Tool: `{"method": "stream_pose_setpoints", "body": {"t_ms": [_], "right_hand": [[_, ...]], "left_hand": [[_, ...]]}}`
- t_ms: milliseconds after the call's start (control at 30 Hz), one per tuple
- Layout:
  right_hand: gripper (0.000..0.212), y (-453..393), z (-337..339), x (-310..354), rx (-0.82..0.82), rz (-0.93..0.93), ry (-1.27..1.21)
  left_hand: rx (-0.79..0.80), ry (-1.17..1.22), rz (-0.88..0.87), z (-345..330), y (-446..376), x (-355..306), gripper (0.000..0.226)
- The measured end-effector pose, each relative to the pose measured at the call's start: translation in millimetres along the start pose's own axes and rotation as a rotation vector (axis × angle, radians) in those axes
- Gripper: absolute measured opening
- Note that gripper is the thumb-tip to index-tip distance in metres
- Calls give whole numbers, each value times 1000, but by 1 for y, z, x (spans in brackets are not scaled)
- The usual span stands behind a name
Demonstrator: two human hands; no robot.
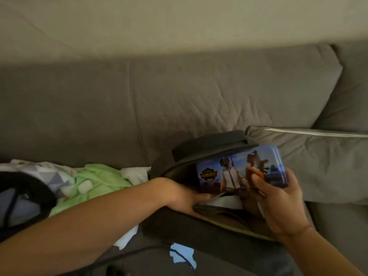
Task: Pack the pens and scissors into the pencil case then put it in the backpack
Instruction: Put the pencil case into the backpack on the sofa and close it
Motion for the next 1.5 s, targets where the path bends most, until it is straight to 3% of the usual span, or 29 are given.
{"method": "stream_pose_setpoints", "body": {"t_ms": [167,300,600,733,867,933,1033,1233,1333,1500], "right_hand": [[36,-17,-31,-12,270,118,572],[38,-34,-76,-39,644,5,1167],[46,-103,-100,-90,836,7,1504],[50,-127,-100,-101,735,-21,1604],[57,-131,-106,-90,693,-53,1718],[63,-125,-103,-73,676,-33,1759],[55,-117,-90,-47,558,92,1745],[36,-121,-81,-38,111,330,1440],[14,-117,-82,-33,112,410,1287],[25,-102,-75,-21,70,812,1332]], "left_hand": [[94,-46,49,-1,10,6,50],[163,1,152,-3,17,23,46],[32,40,226,19,20,44,45],[-40,33,244,28,13,57,38],[-359,-101,264,37,7,61,30],[-429,-175,292,38,3,63,33],[-529,-223,354,43,-2,68,37],[-760,-21,398,59,-3,71,24],[-807,-14,395,64,-7,74,24],[-824,-29,303,67,-13,75,24]]}}
Point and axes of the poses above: each hand's wrist, its own y-axis away from the middle knuckle, its own z-axis out of the back of the hand, x = y × z, the point moved 4 cm from there along -y, towards the middle knuckle, and after that the axes turned 7 degrees about x, right-handed, at the moved point
